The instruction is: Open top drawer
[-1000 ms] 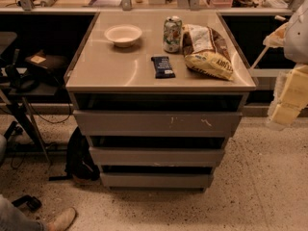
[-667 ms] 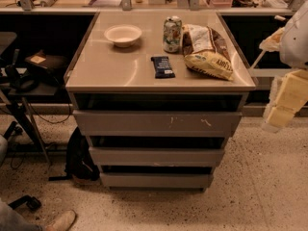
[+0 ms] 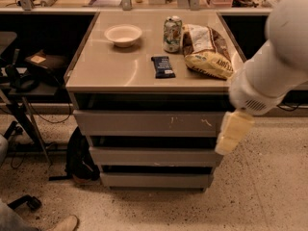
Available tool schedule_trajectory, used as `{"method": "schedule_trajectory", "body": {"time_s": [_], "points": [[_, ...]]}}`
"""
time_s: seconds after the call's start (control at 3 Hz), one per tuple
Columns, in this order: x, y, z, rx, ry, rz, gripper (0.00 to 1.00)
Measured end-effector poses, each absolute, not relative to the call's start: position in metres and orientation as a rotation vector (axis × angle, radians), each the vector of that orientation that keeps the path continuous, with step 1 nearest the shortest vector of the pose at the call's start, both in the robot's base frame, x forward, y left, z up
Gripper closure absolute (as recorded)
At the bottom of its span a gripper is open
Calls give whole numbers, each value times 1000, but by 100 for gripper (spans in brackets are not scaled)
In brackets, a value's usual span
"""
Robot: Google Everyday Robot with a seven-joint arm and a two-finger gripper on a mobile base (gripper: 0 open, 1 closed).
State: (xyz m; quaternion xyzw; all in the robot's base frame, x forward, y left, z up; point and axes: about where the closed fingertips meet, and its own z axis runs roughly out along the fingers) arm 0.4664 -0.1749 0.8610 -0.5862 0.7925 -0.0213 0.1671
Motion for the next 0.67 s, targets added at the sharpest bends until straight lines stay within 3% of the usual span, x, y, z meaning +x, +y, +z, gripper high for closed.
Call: {"method": "schedule_trajectory", "body": {"time_s": [0.33, 0.67], "points": [[513, -145, 788, -1607, 2295, -90, 0], [553, -112, 722, -1545, 2355, 2, 0]]}}
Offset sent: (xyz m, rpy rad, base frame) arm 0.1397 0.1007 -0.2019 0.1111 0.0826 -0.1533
